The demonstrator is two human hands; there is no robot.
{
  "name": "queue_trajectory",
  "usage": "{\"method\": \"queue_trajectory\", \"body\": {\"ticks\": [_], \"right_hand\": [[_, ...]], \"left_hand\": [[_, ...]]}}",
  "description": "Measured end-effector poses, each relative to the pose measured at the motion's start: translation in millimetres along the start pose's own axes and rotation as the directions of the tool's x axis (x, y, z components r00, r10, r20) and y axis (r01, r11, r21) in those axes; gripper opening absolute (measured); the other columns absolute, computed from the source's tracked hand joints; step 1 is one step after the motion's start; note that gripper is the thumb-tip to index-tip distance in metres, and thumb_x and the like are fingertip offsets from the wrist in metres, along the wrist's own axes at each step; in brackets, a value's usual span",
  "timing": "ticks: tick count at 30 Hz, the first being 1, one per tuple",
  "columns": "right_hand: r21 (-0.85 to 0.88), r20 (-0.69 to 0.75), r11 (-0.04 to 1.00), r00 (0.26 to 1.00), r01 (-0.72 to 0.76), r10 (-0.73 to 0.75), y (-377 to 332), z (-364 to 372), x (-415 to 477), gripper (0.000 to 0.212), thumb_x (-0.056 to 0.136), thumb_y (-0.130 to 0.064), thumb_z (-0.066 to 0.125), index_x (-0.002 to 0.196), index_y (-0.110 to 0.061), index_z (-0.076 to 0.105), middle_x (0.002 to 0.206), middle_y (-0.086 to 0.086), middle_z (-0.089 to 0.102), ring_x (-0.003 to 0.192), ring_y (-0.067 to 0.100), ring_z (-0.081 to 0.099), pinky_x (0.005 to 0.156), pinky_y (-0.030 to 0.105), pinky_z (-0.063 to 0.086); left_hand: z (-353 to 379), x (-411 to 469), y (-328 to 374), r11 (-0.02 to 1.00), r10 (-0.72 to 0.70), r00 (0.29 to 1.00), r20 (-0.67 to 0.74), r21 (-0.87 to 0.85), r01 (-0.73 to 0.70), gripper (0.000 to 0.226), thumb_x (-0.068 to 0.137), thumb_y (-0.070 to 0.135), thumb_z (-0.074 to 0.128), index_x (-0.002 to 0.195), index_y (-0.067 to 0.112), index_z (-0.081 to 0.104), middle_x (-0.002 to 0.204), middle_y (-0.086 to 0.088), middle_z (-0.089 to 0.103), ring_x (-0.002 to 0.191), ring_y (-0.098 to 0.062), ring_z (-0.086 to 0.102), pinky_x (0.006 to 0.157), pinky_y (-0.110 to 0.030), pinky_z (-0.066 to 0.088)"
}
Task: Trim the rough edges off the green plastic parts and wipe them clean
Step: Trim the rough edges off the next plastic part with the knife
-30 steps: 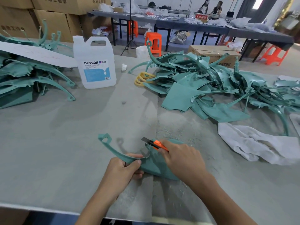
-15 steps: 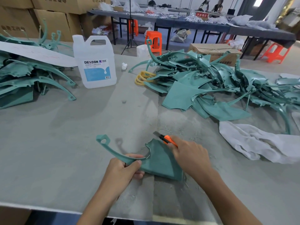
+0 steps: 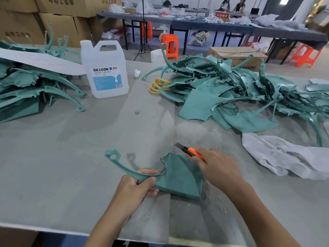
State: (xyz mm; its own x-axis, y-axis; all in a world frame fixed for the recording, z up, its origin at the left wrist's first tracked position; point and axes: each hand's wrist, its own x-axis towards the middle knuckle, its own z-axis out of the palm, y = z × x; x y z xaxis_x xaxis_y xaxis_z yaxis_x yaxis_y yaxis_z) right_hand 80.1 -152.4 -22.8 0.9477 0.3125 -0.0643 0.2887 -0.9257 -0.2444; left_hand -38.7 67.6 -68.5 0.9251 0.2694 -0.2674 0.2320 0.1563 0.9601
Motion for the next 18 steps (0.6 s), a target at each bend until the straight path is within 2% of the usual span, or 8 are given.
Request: {"method": "queue_trajectory", "body": {"ticks": [3,6,10,12,14,16,17,18], "right_hand": [[0.054,-0.043,0.997,0.998,-0.048,0.051,24.4,-8.2,-2.1,0.032,0.104,-0.050,0.042,0.131,-0.044,0.057,0.095,-0.004,0.043,0.090,0.026,0.059,0.075,0.037,0.044],[-0.013,-0.038,0.994,0.993,-0.112,0.111,48.7,-9.1,-8.3,0.032,0.104,-0.048,0.041,0.130,-0.040,0.057,0.096,-0.004,0.046,0.088,0.024,0.058,0.071,0.035,0.041],[-0.083,-0.037,0.986,0.989,-0.145,0.143,66.2,-5.1,-18.6,0.039,0.103,-0.049,0.045,0.140,-0.040,0.050,0.112,0.002,0.056,0.109,0.029,0.059,0.085,0.037,0.044],[-0.080,-0.103,0.981,0.981,-0.175,0.167,74.7,-8.6,-18.7,0.047,0.099,-0.054,0.050,0.143,-0.037,0.050,0.121,0.007,0.059,0.114,0.034,0.054,0.095,0.040,0.040],[-0.033,-0.246,0.972,0.945,-0.231,0.216,88.8,-17.4,-14.8,0.052,0.095,-0.056,0.056,0.139,-0.030,0.057,0.127,0.013,0.058,0.118,0.038,0.049,0.102,0.044,0.037],[0.045,-0.404,0.947,0.861,-0.318,0.309,111.1,-28.0,-6.3,0.051,0.092,-0.051,0.059,0.134,-0.021,0.063,0.134,0.021,0.055,0.125,0.044,0.046,0.108,0.052,0.035],[0.088,-0.421,0.917,0.820,-0.389,0.389,124.2,-33.2,-2.6,0.053,0.091,-0.053,0.059,0.134,-0.022,0.062,0.142,0.023,0.050,0.132,0.046,0.041,0.112,0.057,0.031],[0.108,-0.374,0.873,0.794,-0.476,0.479,138.6,-38.3,0.0,0.057,0.091,-0.059,0.058,0.138,-0.026,0.057,0.152,0.023,0.040,0.140,0.047,0.033,0.116,0.061,0.024]], "left_hand": [[-1.0,-0.9,-0.1,1.000,0.007,1.000,0.010,0.009,-0.007,0.019,0.095,0.002,0.062,0.099,0.014,0.077,0.090,-0.013,0.077,0.078,-0.028,0.074,0.067,-0.025,0.059],[-1.4,-0.3,-0.1,1.000,0.000,1.000,0.014,0.000,0.000,0.017,0.096,0.002,0.061,0.102,0.011,0.074,0.090,-0.014,0.077,0.078,-0.028,0.074,0.067,-0.026,0.060],[-3.0,2.0,0.2,1.000,-0.010,1.000,0.011,-0.008,0.010,0.015,0.096,0.002,0.061,0.102,0.011,0.072,0.090,-0.013,0.076,0.074,-0.022,0.073,0.065,-0.027,0.060],[-2.7,2.2,0.2,1.000,-0.009,1.000,0.009,-0.017,0.010,0.014,0.097,0.003,0.061,0.104,0.012,0.070,0.092,-0.015,0.075,0.074,-0.022,0.072,0.064,-0.029,0.060],[-2.1,1.7,1.4,0.999,0.001,1.000,-0.001,-0.047,-0.001,0.016,0.097,0.006,0.060,0.110,0.013,0.066,0.095,-0.015,0.075,0.077,-0.023,0.073,0.064,-0.031,0.060],[-0.7,1.4,5.3,0.994,0.022,0.999,-0.034,-0.102,-0.026,0.018,0.097,0.007,0.060,0.114,0.013,0.064,0.096,-0.011,0.076,0.081,-0.022,0.074,0.066,-0.033,0.061],[-0.2,1.7,7.6,0.989,0.028,0.998,-0.051,-0.142,-0.035,0.020,0.097,0.007,0.060,0.116,0.012,0.063,0.098,-0.011,0.076,0.084,-0.022,0.075,0.068,-0.034,0.061],[0.9,1.5,10.1,0.981,0.026,0.998,-0.057,-0.188,-0.037,0.022,0.096,0.006,0.060,0.117,0.010,0.062,0.101,-0.012,0.076,0.089,-0.023,0.075,0.071,-0.035,0.062]]}}
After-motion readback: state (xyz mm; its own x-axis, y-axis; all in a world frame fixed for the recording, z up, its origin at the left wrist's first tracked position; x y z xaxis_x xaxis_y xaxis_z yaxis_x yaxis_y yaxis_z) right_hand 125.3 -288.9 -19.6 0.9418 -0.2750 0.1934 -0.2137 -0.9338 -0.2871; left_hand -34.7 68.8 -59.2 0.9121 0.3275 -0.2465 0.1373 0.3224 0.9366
